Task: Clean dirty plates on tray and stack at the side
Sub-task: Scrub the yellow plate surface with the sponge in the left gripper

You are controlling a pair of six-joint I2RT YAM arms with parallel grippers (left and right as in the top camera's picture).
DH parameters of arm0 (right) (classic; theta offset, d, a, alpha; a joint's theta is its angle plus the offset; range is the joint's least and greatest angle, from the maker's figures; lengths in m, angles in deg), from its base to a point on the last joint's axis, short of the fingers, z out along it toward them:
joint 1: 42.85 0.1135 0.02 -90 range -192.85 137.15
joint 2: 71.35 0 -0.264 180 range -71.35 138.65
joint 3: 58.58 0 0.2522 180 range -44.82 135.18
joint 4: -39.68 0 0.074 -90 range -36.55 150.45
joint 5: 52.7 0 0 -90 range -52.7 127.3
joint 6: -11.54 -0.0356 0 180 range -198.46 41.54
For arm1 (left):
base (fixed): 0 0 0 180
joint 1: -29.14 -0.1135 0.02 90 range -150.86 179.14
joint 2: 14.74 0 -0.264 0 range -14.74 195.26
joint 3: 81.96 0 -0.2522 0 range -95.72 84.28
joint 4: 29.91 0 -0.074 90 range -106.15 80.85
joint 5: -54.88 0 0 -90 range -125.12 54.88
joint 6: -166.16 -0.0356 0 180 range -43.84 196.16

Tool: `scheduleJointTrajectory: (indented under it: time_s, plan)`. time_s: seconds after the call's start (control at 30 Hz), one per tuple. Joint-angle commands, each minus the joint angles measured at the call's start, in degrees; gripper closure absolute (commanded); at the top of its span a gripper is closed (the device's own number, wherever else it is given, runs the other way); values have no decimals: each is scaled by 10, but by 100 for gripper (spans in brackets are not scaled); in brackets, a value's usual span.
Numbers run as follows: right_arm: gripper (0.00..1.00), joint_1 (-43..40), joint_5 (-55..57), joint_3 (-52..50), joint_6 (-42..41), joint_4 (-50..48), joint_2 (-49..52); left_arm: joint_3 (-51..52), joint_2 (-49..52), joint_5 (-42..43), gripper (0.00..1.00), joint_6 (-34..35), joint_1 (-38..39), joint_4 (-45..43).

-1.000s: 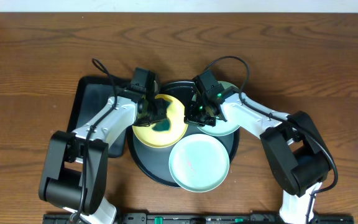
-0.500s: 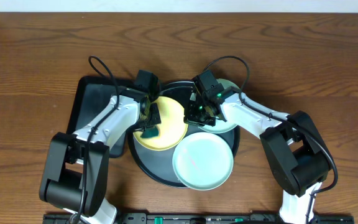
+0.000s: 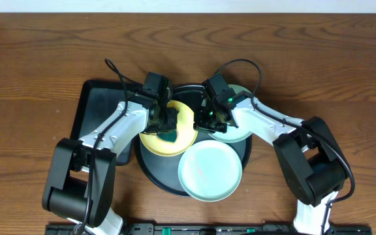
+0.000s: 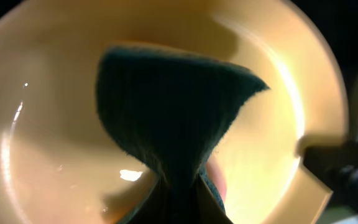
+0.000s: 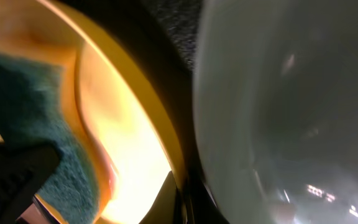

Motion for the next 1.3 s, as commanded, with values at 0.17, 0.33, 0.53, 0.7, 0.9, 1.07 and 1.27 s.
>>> scheduleJointTrajectory:
  time_s: [0.17, 0.33, 0.53, 0.7, 0.9, 1.07, 1.27]
  plan:
    - [99, -4, 15, -9, -5, -3, 6, 2, 8, -84, 93, -9, -10, -22]
    - [99, -4, 15, -9, -5, -3, 6, 2, 8, -151, 93, 59, -10, 17]
    - [99, -4, 15, -9, -5, -3, 6, -8, 8, -70, 92, 32, -5, 92]
    - [99, -4, 15, -9, -5, -4, 6, -8, 8, 93, 92, -57, -5, 106]
    - [99, -4, 15, -9, -5, -4, 6, -8, 8, 144, 93, -63, -5, 63]
    - [99, -4, 15, -9, -5, -4, 6, -8, 8, 124, 92, -63, -5, 0]
    - [99, -4, 15, -9, -5, -4, 6, -8, 8, -7, 92, -46, -20, -14]
